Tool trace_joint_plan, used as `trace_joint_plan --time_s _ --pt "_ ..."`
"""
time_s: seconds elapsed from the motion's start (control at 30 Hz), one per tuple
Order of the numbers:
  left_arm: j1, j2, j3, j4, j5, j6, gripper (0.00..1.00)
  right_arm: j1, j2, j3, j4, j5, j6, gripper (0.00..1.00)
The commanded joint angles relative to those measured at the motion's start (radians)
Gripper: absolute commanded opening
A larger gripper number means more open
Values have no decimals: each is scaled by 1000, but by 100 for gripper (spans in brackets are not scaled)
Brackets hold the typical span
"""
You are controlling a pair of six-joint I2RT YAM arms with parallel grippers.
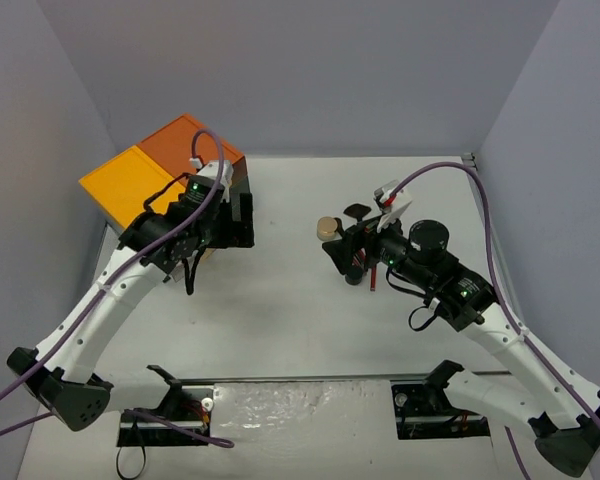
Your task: Organize the makeup
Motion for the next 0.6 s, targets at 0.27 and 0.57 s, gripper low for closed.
trace_joint_plan --time_s 0.27,0.57 --pt "-24 97 -45 4 -191 5 97 0 -58 7 39 51 6 100" --pt "95 115 -21 -7 -226 64 97 -3 -65 9 29 59 1 100"
